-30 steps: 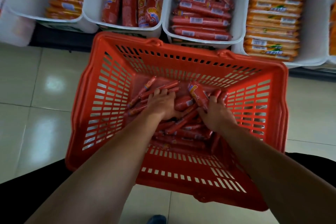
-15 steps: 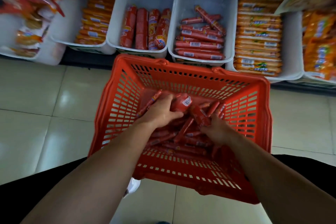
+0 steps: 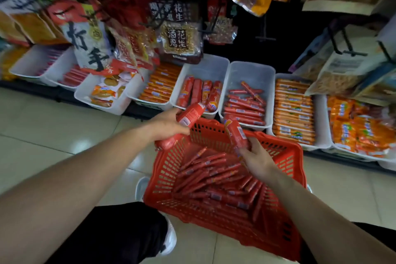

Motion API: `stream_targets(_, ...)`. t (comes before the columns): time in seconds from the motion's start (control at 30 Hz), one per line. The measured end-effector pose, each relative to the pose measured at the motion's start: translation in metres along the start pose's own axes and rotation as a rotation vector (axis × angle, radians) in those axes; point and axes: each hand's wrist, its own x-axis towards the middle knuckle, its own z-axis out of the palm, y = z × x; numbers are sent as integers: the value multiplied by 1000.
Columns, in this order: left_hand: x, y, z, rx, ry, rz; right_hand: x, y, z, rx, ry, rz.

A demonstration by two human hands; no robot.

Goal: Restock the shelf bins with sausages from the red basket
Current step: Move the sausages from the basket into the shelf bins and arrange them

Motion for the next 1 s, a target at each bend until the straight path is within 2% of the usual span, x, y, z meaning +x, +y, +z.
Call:
stream_targets(0.13, 7, -19, -27, -110, 30, -1, 44, -34, 20, -80, 13, -106)
stream_targets(0.3, 50, -28, -30, -183, 111, -24, 122, -79, 53, -137, 55, -131)
stream_targets(0.37, 66, -30, -25, -209, 189, -47, 155, -96, 62, -138, 108, -136)
stream_targets(0.47, 82, -31, -15, -229, 222, -74, 191, -116, 74, -131, 214, -120)
stream_targets(0.57, 101, -32, -7, -232, 242, -96, 202, -107, 84, -358, 206, -138)
stream_targets(0.67, 124, -32, -9, -191, 246, -84, 190, -74, 82, -615, 139, -256)
stream_targets(0.8, 165, -25, -11, -127, 299, -32, 183, -32, 66, -495, 105, -460)
stream_targets(0.9, 200, -19, -4, -106, 320, 6, 184, -21, 65, -458, 86, -511)
stream_targets(1.0, 221, -15, 3, 82, 340, 30, 184, -21, 67, -432, 105, -534)
